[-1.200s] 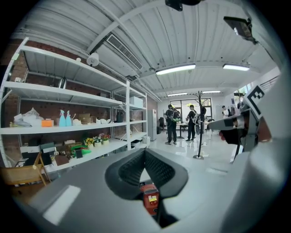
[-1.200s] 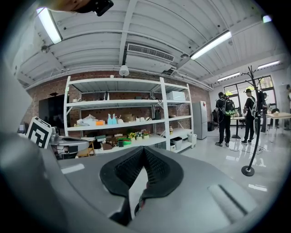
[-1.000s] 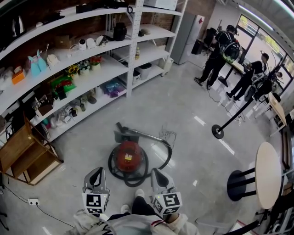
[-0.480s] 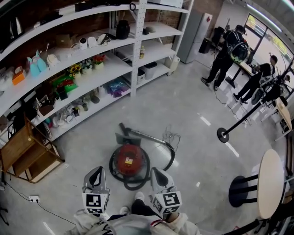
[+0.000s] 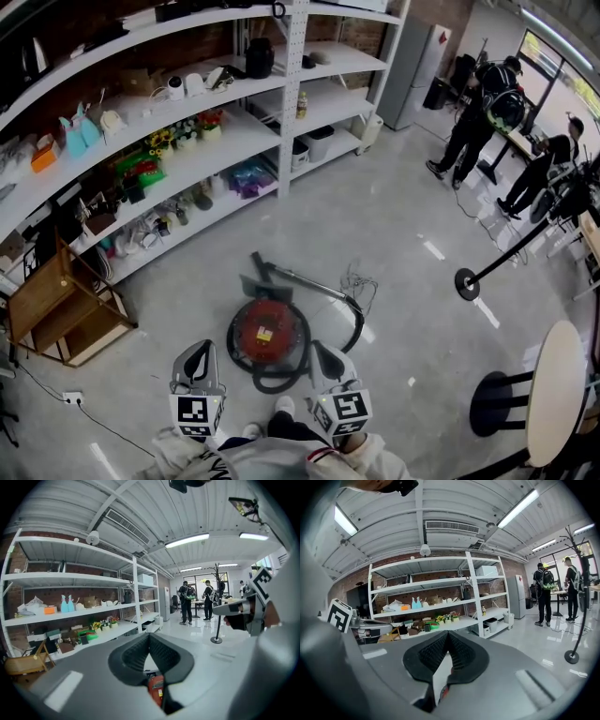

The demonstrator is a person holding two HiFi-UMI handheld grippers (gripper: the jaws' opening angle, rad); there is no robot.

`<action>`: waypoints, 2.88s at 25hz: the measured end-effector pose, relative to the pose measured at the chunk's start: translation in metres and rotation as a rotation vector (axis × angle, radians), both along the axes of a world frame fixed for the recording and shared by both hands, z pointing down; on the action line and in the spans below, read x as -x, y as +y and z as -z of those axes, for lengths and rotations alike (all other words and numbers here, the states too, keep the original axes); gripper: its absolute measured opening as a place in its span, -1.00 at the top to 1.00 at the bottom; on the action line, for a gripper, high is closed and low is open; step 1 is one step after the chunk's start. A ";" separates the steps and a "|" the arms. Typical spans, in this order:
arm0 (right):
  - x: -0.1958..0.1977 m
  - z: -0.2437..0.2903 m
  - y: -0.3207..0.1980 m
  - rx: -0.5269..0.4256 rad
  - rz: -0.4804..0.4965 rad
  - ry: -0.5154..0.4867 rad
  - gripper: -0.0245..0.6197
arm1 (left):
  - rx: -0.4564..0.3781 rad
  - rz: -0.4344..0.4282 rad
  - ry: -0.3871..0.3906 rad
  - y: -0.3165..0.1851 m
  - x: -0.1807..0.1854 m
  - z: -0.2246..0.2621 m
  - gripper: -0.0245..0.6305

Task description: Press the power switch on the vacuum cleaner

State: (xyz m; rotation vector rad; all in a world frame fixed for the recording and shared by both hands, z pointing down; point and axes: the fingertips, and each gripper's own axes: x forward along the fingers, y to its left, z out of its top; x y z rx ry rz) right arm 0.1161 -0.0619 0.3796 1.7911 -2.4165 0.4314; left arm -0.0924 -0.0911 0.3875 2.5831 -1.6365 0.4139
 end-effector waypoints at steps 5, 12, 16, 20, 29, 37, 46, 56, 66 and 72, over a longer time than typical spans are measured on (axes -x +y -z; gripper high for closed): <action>-0.009 -0.001 -0.011 0.000 0.025 -0.015 0.92 | -0.004 0.016 -0.008 -0.006 -0.013 0.003 0.93; -0.026 -0.004 -0.020 0.000 0.047 -0.024 0.92 | -0.002 0.044 -0.020 -0.009 -0.027 0.003 0.93; -0.032 -0.007 -0.022 0.002 0.050 -0.023 0.92 | 0.001 0.054 -0.025 -0.010 -0.030 0.000 0.93; -0.035 -0.010 -0.022 0.009 0.049 -0.028 0.92 | 0.000 0.052 -0.029 -0.011 -0.031 0.000 0.93; -0.033 -0.017 -0.023 0.036 0.047 -0.025 0.92 | 0.025 0.035 -0.029 -0.012 -0.033 -0.008 0.93; -0.024 -0.029 -0.030 0.069 0.037 -0.011 0.92 | 0.051 0.025 -0.021 -0.020 -0.023 -0.021 0.93; -0.007 -0.051 -0.042 0.115 0.051 -0.001 0.92 | 0.089 0.029 -0.018 -0.031 -0.011 -0.044 0.93; 0.010 -0.087 -0.051 0.159 0.052 -0.007 0.92 | 0.129 0.014 -0.020 -0.042 -0.006 -0.074 0.93; 0.004 -0.122 -0.052 0.202 0.019 -0.009 0.92 | 0.154 0.000 0.007 -0.054 -0.021 -0.109 0.93; 0.008 -0.142 -0.058 0.220 0.033 0.000 0.92 | 0.170 0.015 0.023 -0.063 -0.026 -0.129 0.93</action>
